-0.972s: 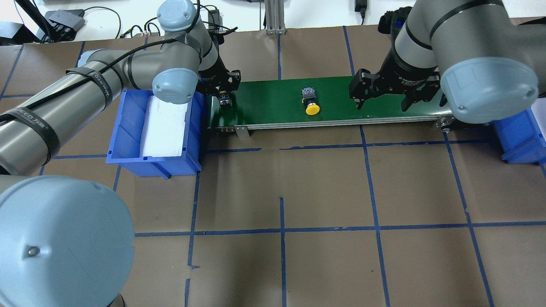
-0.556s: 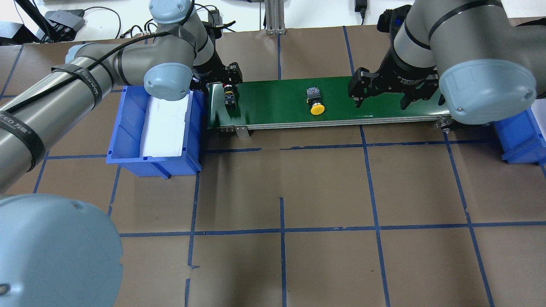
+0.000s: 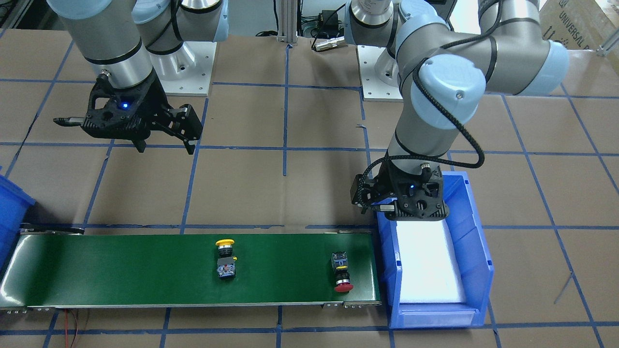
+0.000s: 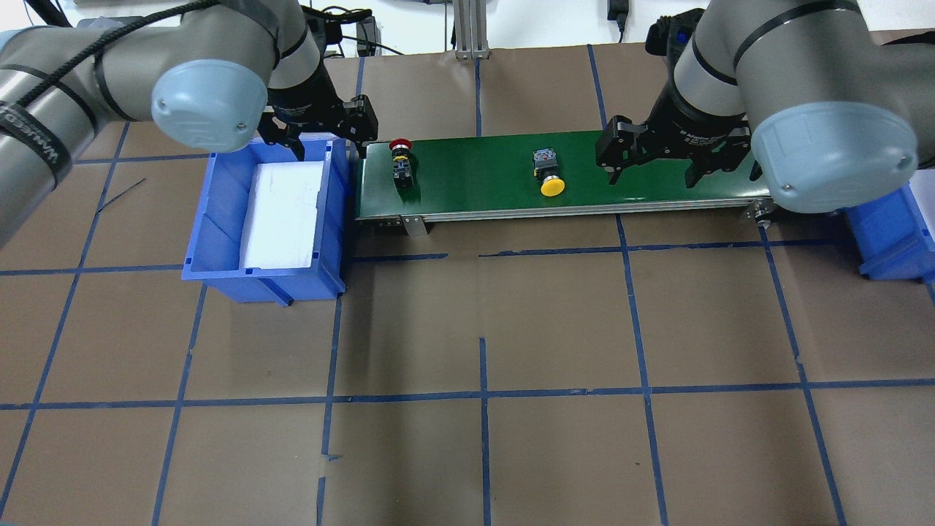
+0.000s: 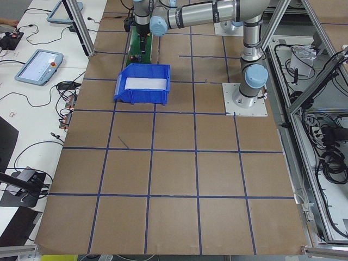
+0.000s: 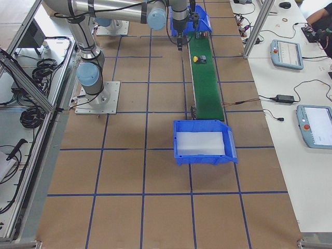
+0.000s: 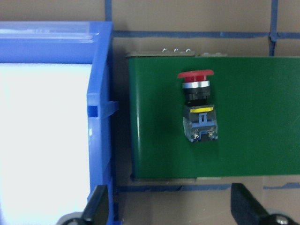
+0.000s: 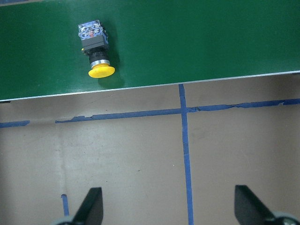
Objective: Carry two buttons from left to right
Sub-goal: 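Raise the left gripper back over the bin while the right gripper lowers, then grasp the yellow button on the conveyor with the right gripper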
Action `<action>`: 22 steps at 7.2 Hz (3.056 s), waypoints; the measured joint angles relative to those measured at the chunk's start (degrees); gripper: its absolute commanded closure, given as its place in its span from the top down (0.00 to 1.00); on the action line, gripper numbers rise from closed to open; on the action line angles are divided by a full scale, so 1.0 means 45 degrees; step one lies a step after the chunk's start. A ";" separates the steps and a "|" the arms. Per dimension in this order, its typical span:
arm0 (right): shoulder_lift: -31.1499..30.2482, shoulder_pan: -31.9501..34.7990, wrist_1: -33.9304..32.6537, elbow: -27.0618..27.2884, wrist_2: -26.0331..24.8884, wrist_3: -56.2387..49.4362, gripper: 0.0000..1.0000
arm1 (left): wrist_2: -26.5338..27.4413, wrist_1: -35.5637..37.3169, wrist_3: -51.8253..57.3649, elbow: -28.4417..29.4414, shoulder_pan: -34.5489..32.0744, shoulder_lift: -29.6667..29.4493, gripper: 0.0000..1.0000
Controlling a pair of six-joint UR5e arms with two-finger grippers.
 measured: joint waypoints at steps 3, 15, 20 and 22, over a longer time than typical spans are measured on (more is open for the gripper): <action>0.0177 0.0115 -0.0250 0.0177 0.0485 0.0068 1.00 | 0.0166 -0.2732 0.1030 -0.0492 0.0881 0.2501 1.00; 0.0380 0.0160 -0.0356 0.0198 0.0529 0.0029 1.00 | 0.0051 -0.4276 0.1095 0.0055 0.0940 0.2981 1.00; 0.0379 0.0159 -0.0353 0.0224 0.0517 -0.0018 1.00 | -0.0009 -0.5226 0.0781 0.0321 0.0851 0.2855 1.00; 0.0380 0.0160 -0.0352 0.0204 0.0507 -0.0029 1.00 | -0.0003 -0.5231 0.0773 0.0298 0.0851 0.2857 1.00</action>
